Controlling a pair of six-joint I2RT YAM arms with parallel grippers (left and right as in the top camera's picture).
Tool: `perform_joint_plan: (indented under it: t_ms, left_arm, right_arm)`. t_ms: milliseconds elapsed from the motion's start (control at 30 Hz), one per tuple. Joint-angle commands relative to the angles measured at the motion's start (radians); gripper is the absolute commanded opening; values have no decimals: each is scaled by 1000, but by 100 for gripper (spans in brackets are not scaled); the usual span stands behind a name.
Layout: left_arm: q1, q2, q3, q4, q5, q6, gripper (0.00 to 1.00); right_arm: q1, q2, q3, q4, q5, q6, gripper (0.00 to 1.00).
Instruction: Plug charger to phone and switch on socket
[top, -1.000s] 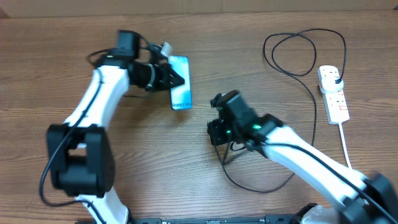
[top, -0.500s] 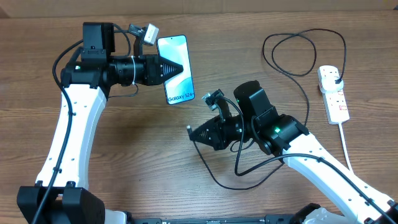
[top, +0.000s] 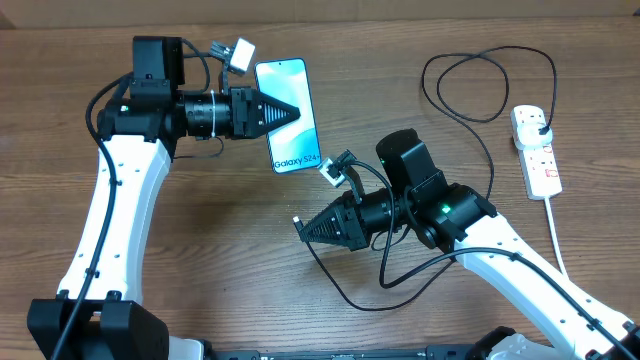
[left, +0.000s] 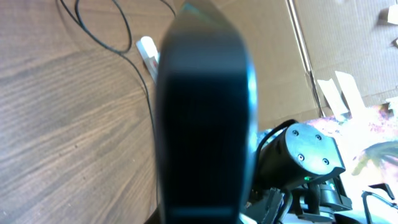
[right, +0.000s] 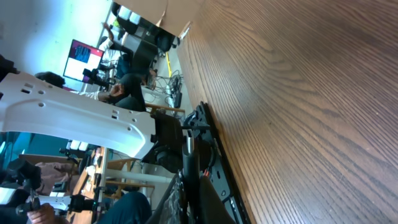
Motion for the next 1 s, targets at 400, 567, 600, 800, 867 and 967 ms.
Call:
perform_joint_plan:
  t_ms: [400, 567, 600, 800, 867, 967]
  left_arm:
    - [-51, -18, 5, -29, 60, -17, 4]
    - [-51, -18, 5, -29, 60, -13, 4]
    - [-51, -18, 5, -29, 60, -13, 4]
    - [-51, -18, 5, -66, 20, -1, 4]
    - [-51, -18, 5, -78, 15, 10, 4]
    - [-51, -18, 5, -82, 16, 17, 4]
  right_arm:
    - [-5, -5, 9, 26, -119, -3, 4]
    - [-5, -5, 9, 34, -121, -3, 4]
    - [-5, -5, 9, 37, -121, -3, 4]
    - [-5, -5, 9, 41, -121, -4, 4]
    - [-5, -5, 9, 40, -121, -3, 4]
    - [-5, -5, 9, 41, -121, -4, 4]
